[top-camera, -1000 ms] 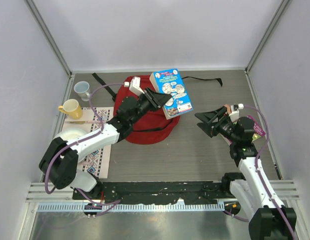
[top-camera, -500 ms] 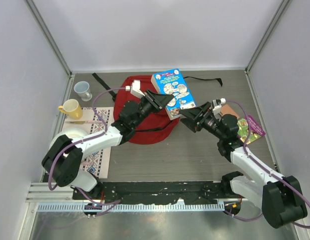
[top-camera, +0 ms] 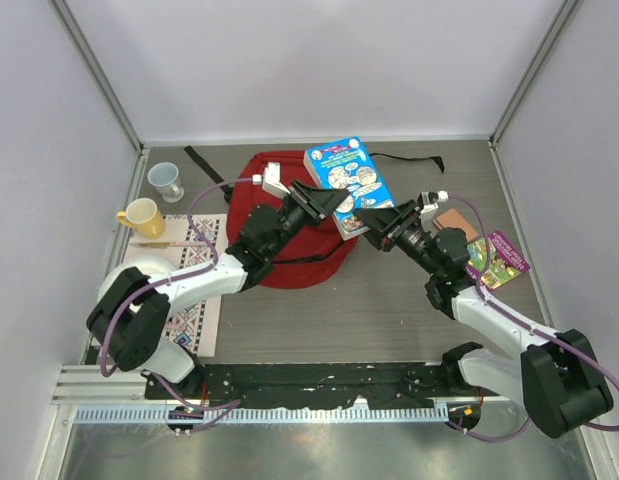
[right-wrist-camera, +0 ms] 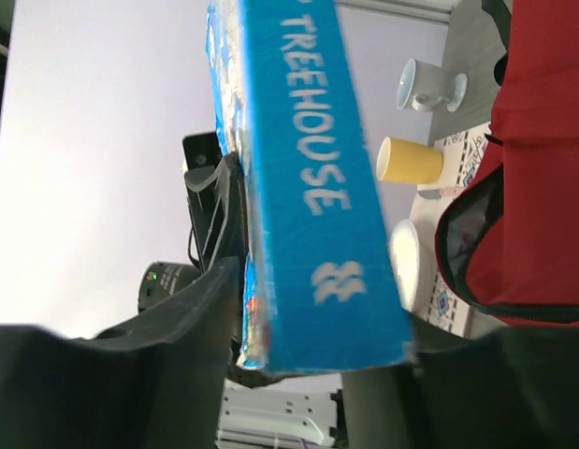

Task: Pack the student bag
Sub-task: Pick up the book from the center of the board.

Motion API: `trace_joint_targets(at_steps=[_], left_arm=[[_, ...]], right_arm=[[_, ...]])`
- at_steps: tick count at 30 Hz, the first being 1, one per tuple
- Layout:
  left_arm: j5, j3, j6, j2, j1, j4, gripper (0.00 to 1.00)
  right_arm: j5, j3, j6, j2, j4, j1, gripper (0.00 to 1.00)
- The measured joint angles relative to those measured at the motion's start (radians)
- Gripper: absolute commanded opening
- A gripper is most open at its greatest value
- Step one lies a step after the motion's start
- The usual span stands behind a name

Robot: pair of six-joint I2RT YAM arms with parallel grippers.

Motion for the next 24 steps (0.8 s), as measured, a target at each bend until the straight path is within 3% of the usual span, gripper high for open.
trace_joint_targets(at_steps=[3,4,5,7,8,11,18,24], left_arm=[[-0.006,0.0,-0.006,0.001,-0.002,0.019,0.0],[-0.009,0.0,-0.006,0.001,-0.003,0.022,0.08],[-0.005,-0.001,-0.006,0.002,-0.002,0.023,0.34],[-0.001,-0.001,-0.003,0.002,-0.002,0.02,0.53],[0.001,-0.001,0.009,0.002,-0.002,0.013,0.73],[0.016,-0.006,0.06,-0.015,-0.003,-0.056,0.99],[-0.039,-0.025,0.32,-0.244,0.003,-0.464,1.0],[-0.105,0.074,0.551,-0.334,0.026,-0.782,1.0]], right_arm=[[0.043,0.0,0.012,0.0,0.0,0.016,0.03],[0.053,0.0,0.019,-0.005,0.002,0.021,0.01],[0.061,0.0,0.019,-0.011,-0.007,0.023,0.01],[0.07,0.0,0.014,-0.023,-0.023,0.027,0.01],[0.078,0.0,0.007,-0.032,-0.037,0.028,0.01],[0.103,0.007,-0.036,-0.07,-0.134,0.032,0.01],[0.225,0.104,-0.195,-0.145,-0.574,0.032,0.01],[0.267,0.303,-0.324,-0.07,-0.864,0.025,0.01]])
